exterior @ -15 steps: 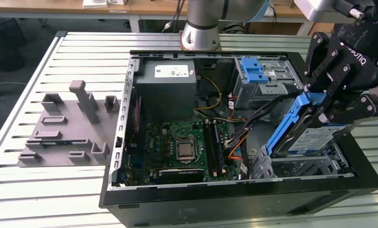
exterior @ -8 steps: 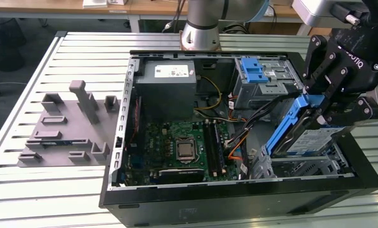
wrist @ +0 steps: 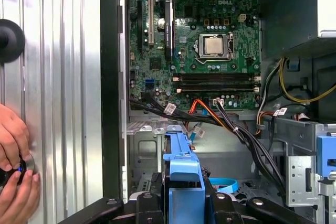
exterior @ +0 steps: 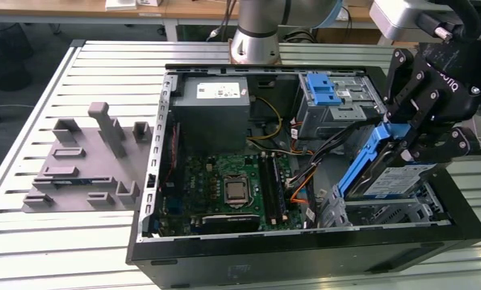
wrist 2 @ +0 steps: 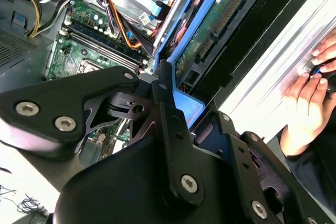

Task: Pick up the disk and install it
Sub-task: 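Insert the disk into the insertion slot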

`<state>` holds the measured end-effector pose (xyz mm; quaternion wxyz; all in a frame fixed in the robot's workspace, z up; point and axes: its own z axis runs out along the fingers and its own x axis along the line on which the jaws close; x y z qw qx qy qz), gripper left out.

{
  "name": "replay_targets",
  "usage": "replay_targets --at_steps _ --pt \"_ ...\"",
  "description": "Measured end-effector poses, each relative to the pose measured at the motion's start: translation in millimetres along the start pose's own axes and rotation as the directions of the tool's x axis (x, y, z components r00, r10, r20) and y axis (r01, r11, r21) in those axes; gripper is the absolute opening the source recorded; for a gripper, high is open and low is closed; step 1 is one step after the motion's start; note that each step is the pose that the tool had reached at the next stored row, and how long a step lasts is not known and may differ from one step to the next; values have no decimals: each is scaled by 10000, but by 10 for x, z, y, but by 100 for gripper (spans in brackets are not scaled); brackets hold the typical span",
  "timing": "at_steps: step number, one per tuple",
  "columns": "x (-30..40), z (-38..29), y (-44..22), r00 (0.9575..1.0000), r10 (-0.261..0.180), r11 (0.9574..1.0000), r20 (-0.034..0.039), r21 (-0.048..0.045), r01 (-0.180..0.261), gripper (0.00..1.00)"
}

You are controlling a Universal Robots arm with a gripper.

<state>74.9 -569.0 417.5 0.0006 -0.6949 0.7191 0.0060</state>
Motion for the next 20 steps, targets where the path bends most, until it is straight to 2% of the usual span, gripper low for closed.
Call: replay_targets --at_steps 20 --pt "7 135 -1 10000 0 10000 0 1 0 36"
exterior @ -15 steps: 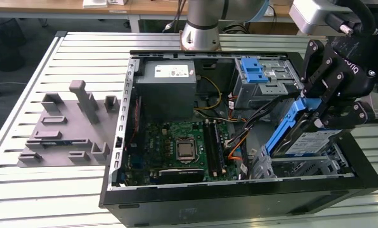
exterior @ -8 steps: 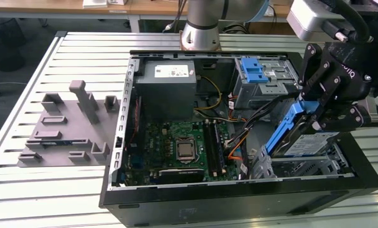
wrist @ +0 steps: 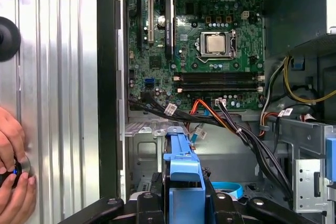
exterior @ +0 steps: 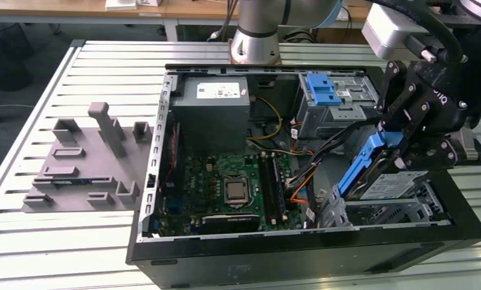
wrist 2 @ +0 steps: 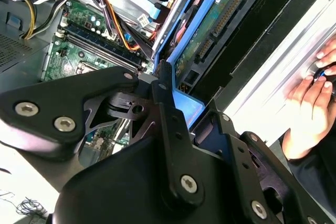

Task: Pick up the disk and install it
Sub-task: 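Insert the disk into the insertion slot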

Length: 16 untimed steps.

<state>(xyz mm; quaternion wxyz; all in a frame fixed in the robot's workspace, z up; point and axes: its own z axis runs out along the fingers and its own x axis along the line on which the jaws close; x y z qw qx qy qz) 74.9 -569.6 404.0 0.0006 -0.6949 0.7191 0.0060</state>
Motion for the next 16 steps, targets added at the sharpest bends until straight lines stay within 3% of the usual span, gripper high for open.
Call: replay_targets --at_steps 16 --pt "3 113 -1 10000 0 10000 -1 0 0 36"
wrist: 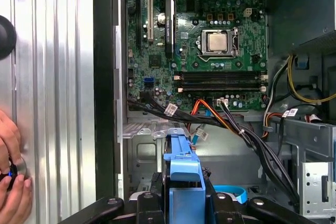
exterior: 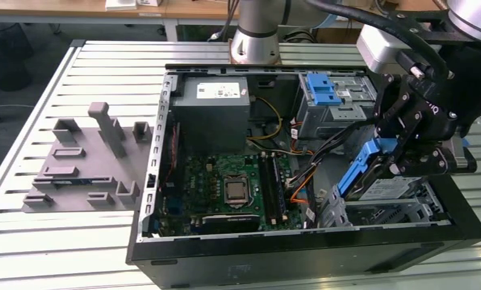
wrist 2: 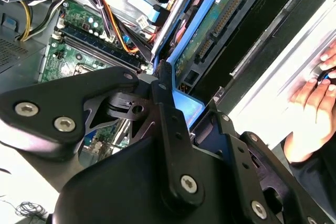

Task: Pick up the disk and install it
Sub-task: 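Insert the disk into the insertion slot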

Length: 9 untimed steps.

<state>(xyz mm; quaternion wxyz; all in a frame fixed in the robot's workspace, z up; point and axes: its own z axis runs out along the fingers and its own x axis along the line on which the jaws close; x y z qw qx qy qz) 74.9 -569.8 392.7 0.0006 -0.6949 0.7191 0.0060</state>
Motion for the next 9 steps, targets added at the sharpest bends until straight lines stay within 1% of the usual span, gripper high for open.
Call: replay_targets --at_steps 9 --pt "1 55 -1 10000 0 10000 0 0 0 36"
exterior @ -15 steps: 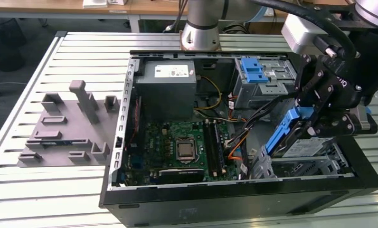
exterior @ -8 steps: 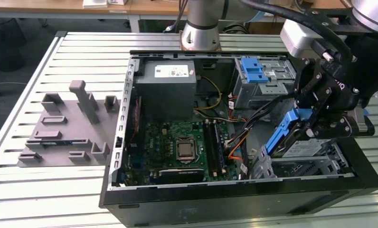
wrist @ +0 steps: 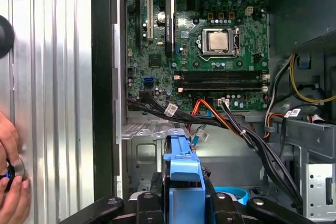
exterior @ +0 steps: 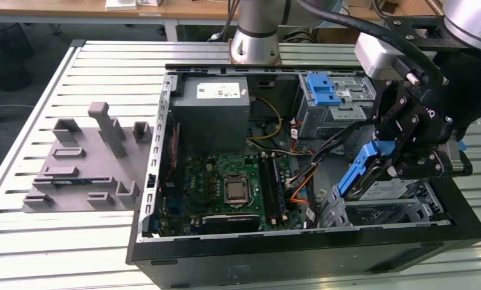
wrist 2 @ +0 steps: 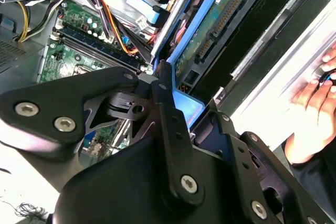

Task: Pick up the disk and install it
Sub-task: 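Insert the disk into the insertion slot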

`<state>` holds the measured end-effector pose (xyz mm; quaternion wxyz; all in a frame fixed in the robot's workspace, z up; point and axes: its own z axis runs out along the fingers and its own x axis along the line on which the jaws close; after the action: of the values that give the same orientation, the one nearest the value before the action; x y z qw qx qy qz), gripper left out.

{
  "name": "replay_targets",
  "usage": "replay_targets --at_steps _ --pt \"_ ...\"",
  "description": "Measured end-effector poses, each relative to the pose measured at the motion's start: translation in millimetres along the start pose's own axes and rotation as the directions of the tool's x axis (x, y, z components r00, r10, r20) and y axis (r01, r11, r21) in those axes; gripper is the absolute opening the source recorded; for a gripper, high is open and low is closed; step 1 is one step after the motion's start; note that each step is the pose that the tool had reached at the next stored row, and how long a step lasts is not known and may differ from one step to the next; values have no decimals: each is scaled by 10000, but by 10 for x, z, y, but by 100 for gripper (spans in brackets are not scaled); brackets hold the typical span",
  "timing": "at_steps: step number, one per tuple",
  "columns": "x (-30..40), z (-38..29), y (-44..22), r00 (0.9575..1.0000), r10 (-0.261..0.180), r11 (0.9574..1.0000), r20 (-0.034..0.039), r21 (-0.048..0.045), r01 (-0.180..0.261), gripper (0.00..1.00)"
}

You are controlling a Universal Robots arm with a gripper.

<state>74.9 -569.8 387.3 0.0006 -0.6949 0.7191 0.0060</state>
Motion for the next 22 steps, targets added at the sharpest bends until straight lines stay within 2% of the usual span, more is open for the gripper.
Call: replay_targets --at_steps 22 --pt "2 128 -1 10000 0 10000 0 0 0 36"
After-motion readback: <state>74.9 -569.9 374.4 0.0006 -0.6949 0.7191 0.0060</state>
